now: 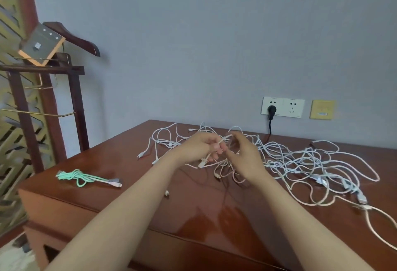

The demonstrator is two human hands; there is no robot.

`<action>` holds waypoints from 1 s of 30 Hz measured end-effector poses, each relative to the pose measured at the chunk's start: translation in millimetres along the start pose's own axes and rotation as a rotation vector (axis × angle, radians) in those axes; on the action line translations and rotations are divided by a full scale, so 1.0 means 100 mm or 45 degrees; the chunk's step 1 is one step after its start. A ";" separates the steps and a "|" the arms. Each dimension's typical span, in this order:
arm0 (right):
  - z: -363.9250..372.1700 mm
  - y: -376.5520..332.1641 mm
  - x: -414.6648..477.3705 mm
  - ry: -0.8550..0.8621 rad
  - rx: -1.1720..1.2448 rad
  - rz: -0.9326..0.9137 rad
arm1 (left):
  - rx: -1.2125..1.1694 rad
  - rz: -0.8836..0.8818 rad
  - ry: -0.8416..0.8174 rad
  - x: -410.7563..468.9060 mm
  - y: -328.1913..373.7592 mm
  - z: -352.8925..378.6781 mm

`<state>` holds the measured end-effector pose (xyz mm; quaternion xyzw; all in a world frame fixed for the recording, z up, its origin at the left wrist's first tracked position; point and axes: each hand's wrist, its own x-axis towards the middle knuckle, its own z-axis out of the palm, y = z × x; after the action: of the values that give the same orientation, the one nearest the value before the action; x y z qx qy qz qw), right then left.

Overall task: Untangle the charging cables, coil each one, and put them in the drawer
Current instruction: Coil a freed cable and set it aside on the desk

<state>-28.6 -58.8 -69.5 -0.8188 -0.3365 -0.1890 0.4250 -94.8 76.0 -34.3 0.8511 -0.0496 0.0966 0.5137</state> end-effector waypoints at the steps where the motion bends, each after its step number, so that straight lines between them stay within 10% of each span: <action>1: -0.05 0.03 0.01 0.005 0.076 0.067 | -0.102 0.023 0.022 0.03 0.04 0.03; 13: -0.88 0.35 0.05 -0.088 0.680 0.329 | -1.319 -0.145 0.225 0.43 0.06 0.69; 30: -0.62 1.32 -0.11 -0.132 0.033 0.290 | -1.151 -0.261 -0.175 1.00 -0.38 1.47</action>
<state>56.3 -168.9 -115.8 -0.8549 -0.2652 -0.0927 0.4362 26.3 -34.8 -112.8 0.5470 -0.0363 -0.0425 0.8353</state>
